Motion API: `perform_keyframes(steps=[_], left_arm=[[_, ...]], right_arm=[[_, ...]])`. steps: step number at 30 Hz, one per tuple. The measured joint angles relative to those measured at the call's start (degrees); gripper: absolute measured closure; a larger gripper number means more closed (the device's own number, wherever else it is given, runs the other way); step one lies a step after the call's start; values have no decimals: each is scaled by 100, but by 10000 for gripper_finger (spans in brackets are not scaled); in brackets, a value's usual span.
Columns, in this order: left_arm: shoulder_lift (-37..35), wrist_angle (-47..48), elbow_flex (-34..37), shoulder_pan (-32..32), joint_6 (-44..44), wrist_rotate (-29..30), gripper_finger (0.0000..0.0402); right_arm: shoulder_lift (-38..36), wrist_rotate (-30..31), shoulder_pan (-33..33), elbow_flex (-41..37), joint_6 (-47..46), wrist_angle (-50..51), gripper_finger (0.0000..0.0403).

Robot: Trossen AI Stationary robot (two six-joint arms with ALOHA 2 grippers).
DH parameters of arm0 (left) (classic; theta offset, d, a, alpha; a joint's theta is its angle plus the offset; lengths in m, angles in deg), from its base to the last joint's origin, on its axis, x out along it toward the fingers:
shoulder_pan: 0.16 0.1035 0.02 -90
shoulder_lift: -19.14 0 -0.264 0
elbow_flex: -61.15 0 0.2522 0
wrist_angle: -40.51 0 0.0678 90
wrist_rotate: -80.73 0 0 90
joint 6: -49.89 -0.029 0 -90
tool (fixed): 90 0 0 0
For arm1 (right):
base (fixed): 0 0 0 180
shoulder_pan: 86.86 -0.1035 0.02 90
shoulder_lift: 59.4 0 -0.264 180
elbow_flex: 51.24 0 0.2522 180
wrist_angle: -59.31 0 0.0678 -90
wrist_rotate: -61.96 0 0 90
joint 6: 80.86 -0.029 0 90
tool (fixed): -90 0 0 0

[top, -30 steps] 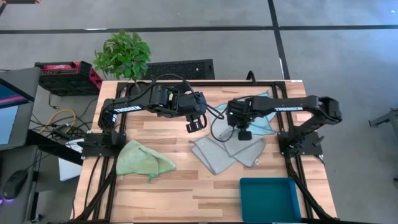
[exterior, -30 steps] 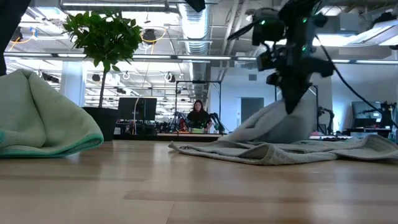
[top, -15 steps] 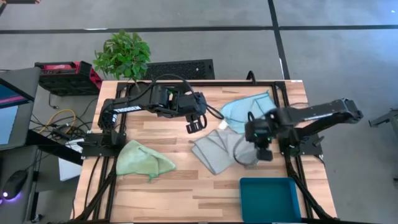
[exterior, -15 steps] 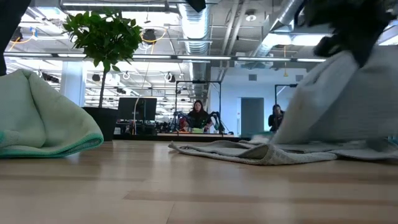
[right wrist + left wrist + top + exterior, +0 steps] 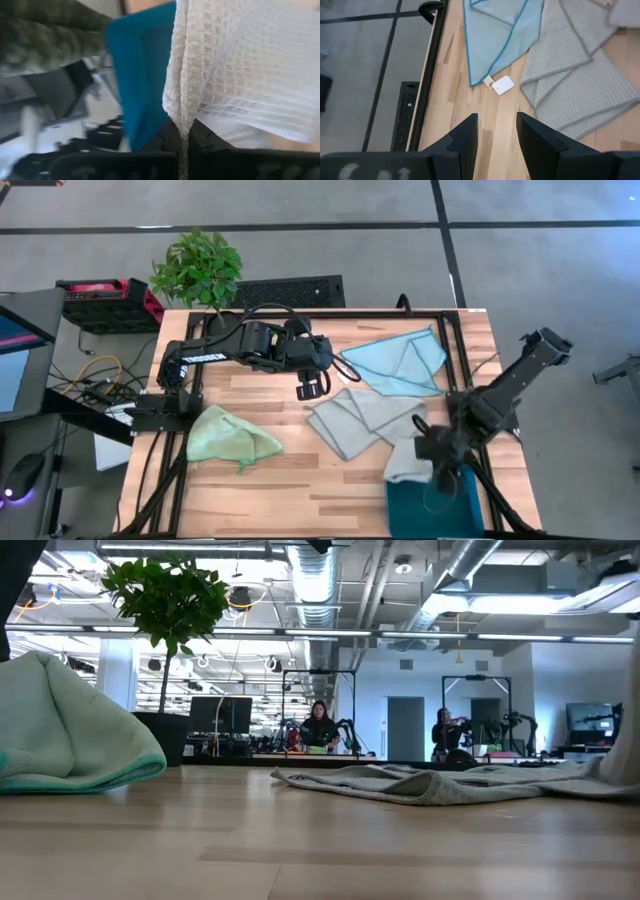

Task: Fold microfiber towels
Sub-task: Put the gray microfiber cloth into the bin

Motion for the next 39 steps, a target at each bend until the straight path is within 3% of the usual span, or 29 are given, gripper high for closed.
perform_keyframes(steps=[4,13,16,22,24,39], left_arm=[[0,-22,0,2,-27,2,274],[0,-41,0,2,-28,-40,274],[0,-78,0,2,-132,-569,274],[0,-353,0,-2,-651,-2164,274],[0,-480,0,-5,-669,-2379,274],[0,-518,0,0,-667,-2361,274]], right_arm=[[160,11,-480,2,-451,-554,385],[1084,-110,-1262,0,-395,-982,378],[1337,-192,-1331,0,-383,-1155,381],[1804,-281,-1385,0,-347,-1689,383],[1955,-315,-1389,0,-349,-1778,380],[2238,-572,-1474,0,-125,-1905,372]])
